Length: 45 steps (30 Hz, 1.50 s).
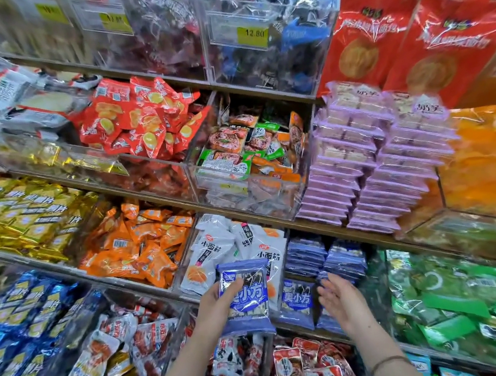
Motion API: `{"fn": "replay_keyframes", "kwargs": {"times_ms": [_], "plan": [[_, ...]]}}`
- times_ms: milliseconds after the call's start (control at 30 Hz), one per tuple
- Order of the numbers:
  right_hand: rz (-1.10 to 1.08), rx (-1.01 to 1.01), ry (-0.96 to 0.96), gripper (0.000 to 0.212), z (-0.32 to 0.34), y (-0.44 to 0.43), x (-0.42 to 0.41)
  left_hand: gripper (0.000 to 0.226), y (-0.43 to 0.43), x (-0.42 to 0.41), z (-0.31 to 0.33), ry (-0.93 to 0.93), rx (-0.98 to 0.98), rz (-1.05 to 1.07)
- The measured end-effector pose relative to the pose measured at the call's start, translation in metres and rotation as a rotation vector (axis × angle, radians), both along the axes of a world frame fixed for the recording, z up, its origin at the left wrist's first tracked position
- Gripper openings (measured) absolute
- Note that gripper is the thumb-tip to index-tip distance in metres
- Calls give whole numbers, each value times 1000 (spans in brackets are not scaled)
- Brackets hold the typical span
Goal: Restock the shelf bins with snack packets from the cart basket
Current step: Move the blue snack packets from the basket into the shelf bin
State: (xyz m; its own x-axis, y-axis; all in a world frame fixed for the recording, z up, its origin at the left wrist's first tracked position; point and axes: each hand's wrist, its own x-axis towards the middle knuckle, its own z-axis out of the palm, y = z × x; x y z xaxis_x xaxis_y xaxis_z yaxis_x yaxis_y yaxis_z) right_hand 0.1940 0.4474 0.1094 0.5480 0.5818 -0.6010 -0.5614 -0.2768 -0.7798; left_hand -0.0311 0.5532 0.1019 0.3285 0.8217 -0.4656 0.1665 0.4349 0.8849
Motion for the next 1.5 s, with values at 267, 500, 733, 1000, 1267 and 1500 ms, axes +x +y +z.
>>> {"fn": "replay_keyframes", "kwargs": {"times_ms": [267, 500, 733, 1000, 1267, 1500], "plan": [[708, -76, -687, 45, 26, 17, -102, 20, 0, -3, -4, -33, 26, -21], [617, -94, -562, 59, 13, 12, -102, 59, -3, -1, -4, 33, 93, -19], [193, -63, -204, 51, 1, -5, -72, 88, 3, 0, -8, 144, 79, -27], [-29, -136, -173, 27, 7, 5, -10, 86, 5, 2, -11, 124, 90, -22], [-220, 36, 59, 41, 19, 59, 6, 80, 3, 1, 0, 116, 99, -33], [-164, 130, 52, 53, 12, 56, 9, 71, 3, 1, 3, 167, 102, -52]]}}
